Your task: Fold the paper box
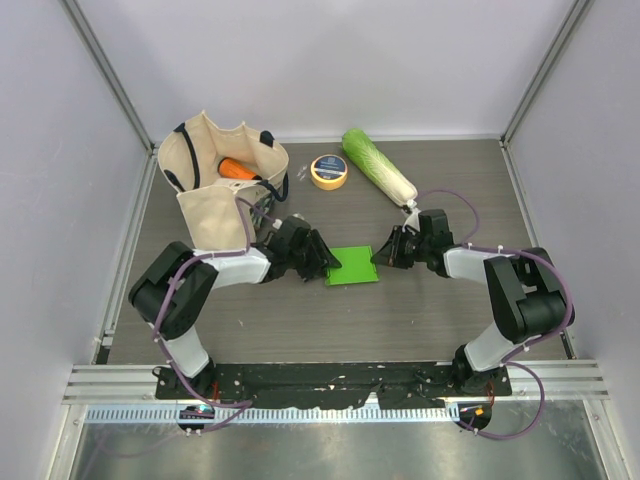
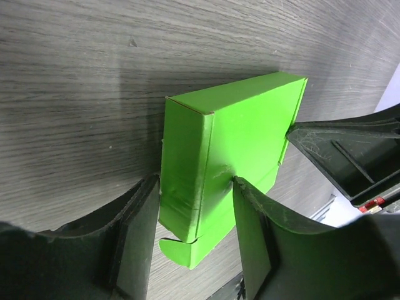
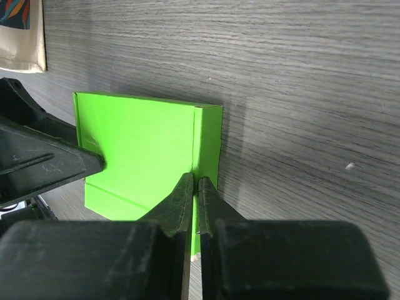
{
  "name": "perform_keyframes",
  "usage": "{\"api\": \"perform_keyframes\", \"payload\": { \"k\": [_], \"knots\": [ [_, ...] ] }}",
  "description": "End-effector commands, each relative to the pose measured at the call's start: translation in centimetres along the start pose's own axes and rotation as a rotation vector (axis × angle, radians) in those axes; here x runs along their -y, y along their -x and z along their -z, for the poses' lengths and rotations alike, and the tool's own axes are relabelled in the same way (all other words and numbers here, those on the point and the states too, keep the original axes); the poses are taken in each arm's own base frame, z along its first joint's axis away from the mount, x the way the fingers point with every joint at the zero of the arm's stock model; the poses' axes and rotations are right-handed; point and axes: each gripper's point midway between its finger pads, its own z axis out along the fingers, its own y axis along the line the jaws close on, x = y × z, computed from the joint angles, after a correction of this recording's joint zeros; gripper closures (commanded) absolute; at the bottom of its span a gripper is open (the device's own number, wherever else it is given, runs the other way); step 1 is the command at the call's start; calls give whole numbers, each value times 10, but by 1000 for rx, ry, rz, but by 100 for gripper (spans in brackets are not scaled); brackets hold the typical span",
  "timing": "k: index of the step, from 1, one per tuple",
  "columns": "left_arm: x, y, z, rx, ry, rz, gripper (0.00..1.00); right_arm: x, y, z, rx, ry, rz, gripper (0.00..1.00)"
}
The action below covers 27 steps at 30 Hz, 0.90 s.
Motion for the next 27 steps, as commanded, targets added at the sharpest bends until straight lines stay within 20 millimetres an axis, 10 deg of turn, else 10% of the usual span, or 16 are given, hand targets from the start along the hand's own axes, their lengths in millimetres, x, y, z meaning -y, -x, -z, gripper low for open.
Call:
{"api": "perform_keyframes", "payload": {
  "k": [1,13,22,27],
  "knots": [
    [10,0,-9,-3,-87,70,49,42,-23,-2,-56,-156,-47,99],
    [30,11,3,80,-237,171,67,33,-21,-2,-38,-117,-35,97],
    [28,-8,11,-62,-207,261,84,13,7,40,74,-240,46,52],
    [22,-20,20,-164,-197,333,87,-28,51,76,220,-394,308,44]
  ]
}}
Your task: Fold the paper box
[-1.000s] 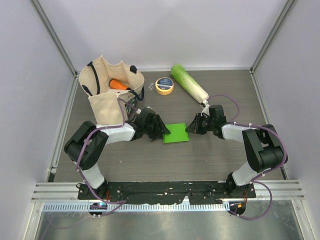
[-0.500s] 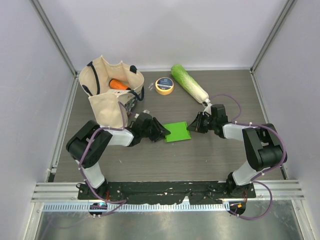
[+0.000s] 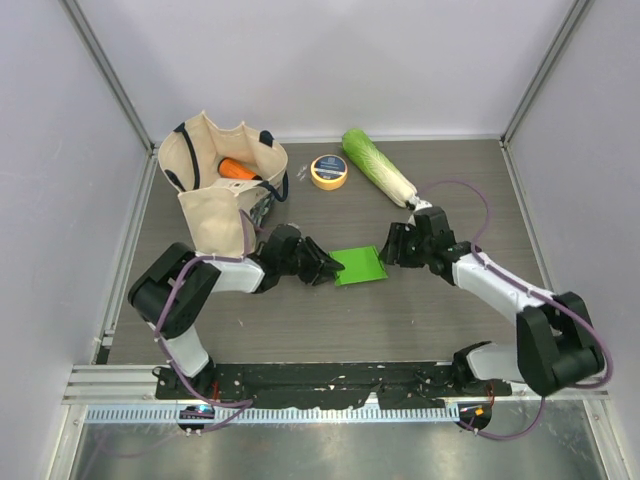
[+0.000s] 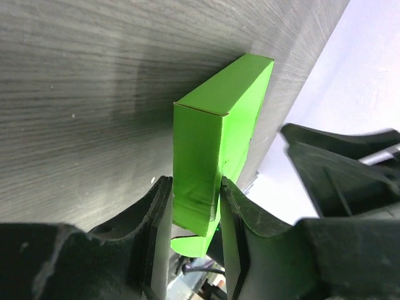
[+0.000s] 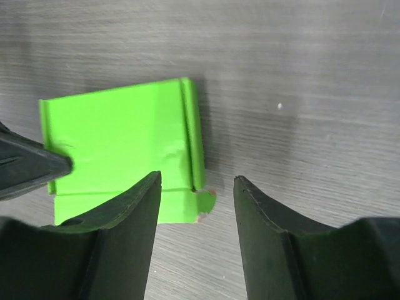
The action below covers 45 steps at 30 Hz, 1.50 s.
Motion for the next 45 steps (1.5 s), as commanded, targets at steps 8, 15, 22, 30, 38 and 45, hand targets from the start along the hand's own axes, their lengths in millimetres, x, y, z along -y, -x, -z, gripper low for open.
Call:
{"api": "perform_keyframes", "payload": {
  "k": [8,15,22,30,38,45],
  "knots": [
    [7,-24,59,-228,30,225,97,-129,13,100,438,222,904,42],
    [3,-30,89,-341,-3,353,100,-166,-23,146,434,469,1154,28],
    [6,-27,107,-354,-30,380,100,-190,-51,119,383,381,1364,24],
    [6,-33,119,-349,-29,380,100,-185,-51,91,442,204,1500,25],
    [7,-34,128,-338,-40,387,100,-187,-57,79,471,199,1588,25],
    [7,-39,135,-343,-39,394,100,-194,-49,69,527,151,1610,33]
  ]
}}
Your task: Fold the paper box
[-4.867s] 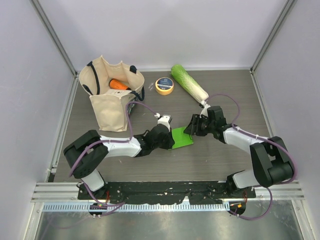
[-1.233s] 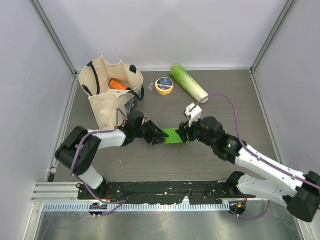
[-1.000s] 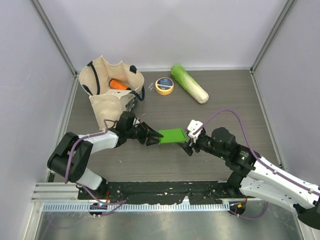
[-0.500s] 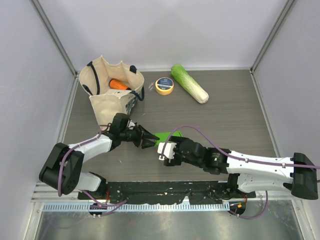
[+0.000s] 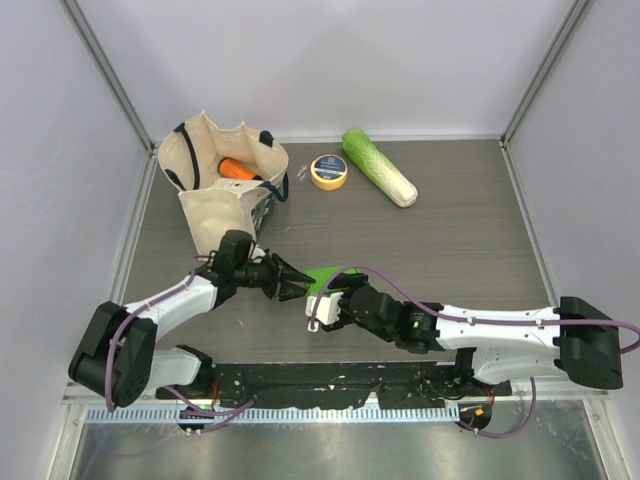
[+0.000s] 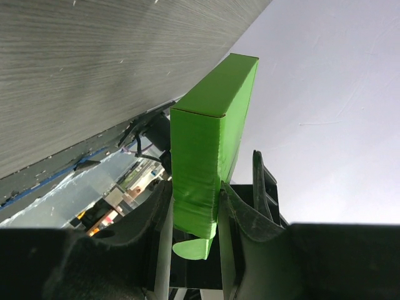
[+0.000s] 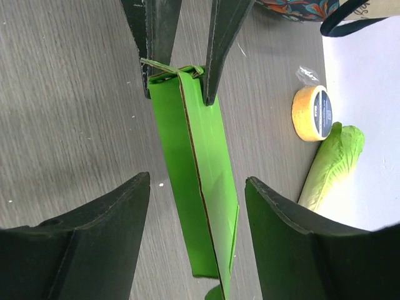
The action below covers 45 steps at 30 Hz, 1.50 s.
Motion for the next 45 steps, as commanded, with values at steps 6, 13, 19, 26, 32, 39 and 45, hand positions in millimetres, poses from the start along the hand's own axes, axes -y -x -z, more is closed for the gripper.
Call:
{"api": "perform_keyframes", "payload": {
  "k": [6,13,19,26,32,39,45],
  "knots": [
    [1,-12,10,-29,-16,0,99,33,19,-4,65,-174,17,52],
    [5,-8,14,28,-38,-111,75,22,17,0,34,-102,-21,66],
    [12,10,37,255,42,-443,38,-9,19,4,-8,121,-134,68],
    [17,18,86,527,33,-804,36,-28,3,6,-77,349,-359,71],
    [33,5,92,525,15,-993,55,-34,-27,-2,-190,437,-492,72],
    [47,-8,45,431,86,-1082,66,-33,-34,-6,-199,478,-538,71],
    [40,-13,7,341,101,-1060,64,-36,-38,-8,-216,503,-549,72]
  ]
}}
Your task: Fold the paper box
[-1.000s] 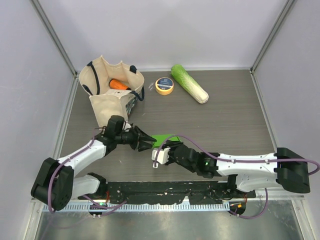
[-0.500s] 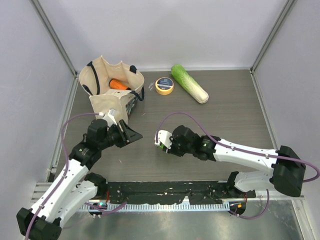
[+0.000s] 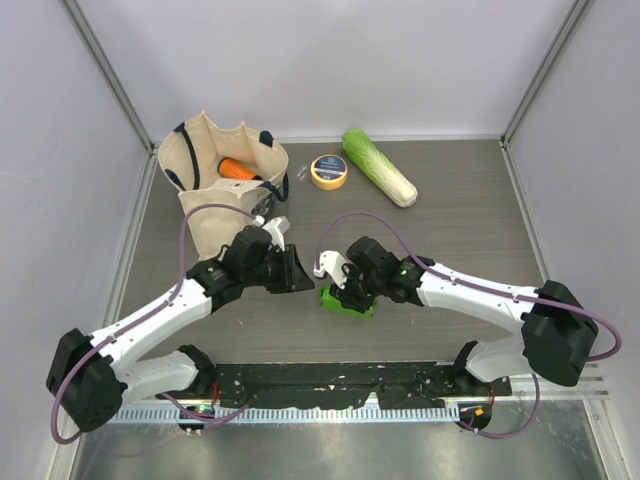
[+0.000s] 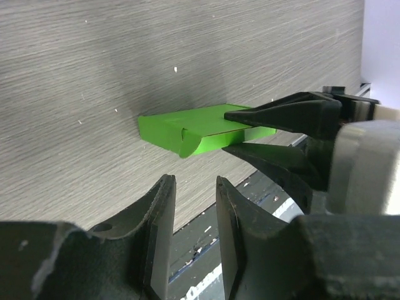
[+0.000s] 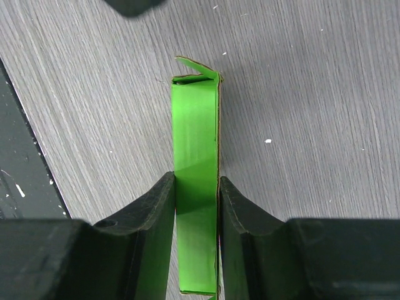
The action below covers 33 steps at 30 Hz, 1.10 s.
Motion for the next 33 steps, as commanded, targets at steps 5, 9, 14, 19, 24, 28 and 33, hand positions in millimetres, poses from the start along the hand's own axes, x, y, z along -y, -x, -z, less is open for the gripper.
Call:
{"api": "perform_keyframes", "payload": {
  "k": [5,9,14,19,24,28,33],
  "knots": [
    [29,17,-22,28,-48,-67,61,-1,12,0,33,26,-9,74],
    [26,14,-29,11,-22,-90,63,2,12,1,36,11,-6,75],
    [26,11,-37,-12,-9,-105,68,1,12,1,39,10,-10,76],
    [28,2,-44,-46,4,-131,64,2,12,2,40,5,-9,77],
    [29,-2,-47,-56,30,-161,72,3,14,3,47,1,-8,79],
    [25,-6,-48,-68,75,-188,75,3,15,4,49,-2,-6,80],
    [19,-10,-47,-68,125,-221,75,3,16,5,55,-2,-6,81]
  ]
}}
